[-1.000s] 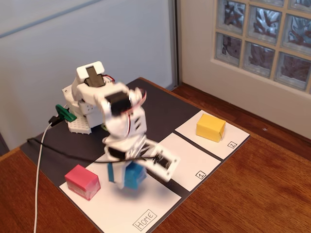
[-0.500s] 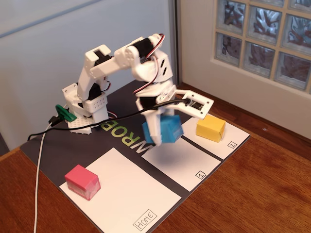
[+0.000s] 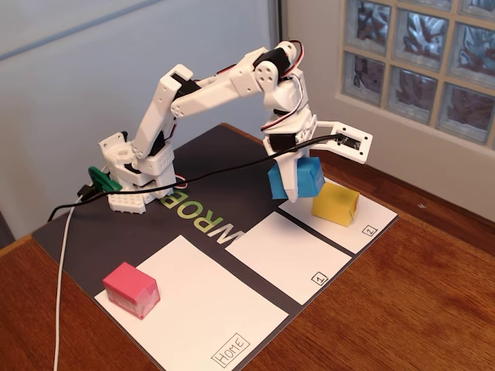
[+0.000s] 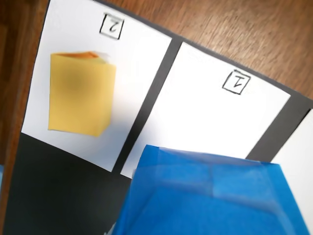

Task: Move box blue to zone 1

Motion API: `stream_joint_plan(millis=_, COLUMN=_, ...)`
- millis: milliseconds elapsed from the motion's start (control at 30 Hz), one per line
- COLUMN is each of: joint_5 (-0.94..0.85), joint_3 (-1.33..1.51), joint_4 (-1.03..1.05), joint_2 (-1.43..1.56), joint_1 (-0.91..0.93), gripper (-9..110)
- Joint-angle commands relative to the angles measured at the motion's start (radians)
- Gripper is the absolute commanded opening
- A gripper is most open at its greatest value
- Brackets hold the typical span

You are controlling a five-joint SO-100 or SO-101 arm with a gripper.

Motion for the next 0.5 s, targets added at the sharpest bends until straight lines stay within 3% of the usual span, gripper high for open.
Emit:
stream_joint_plan(millis=0, joint_5=-0.021, joint_3=0.006, joint_4=0.166, joint_2=0.0, joint_1=-0.012, gripper=0)
stream_joint_plan(millis=233, joint_5=-0.055, joint_3=0.086, joint_4=0.104, joint_2=0.011, joint_1=-0.003, gripper=0)
stream_joint_plan(millis=467, joint_5=-0.061, joint_3=0.472, joint_4=-0.118, joint_2=0.201, joint_1=0.023, gripper=0)
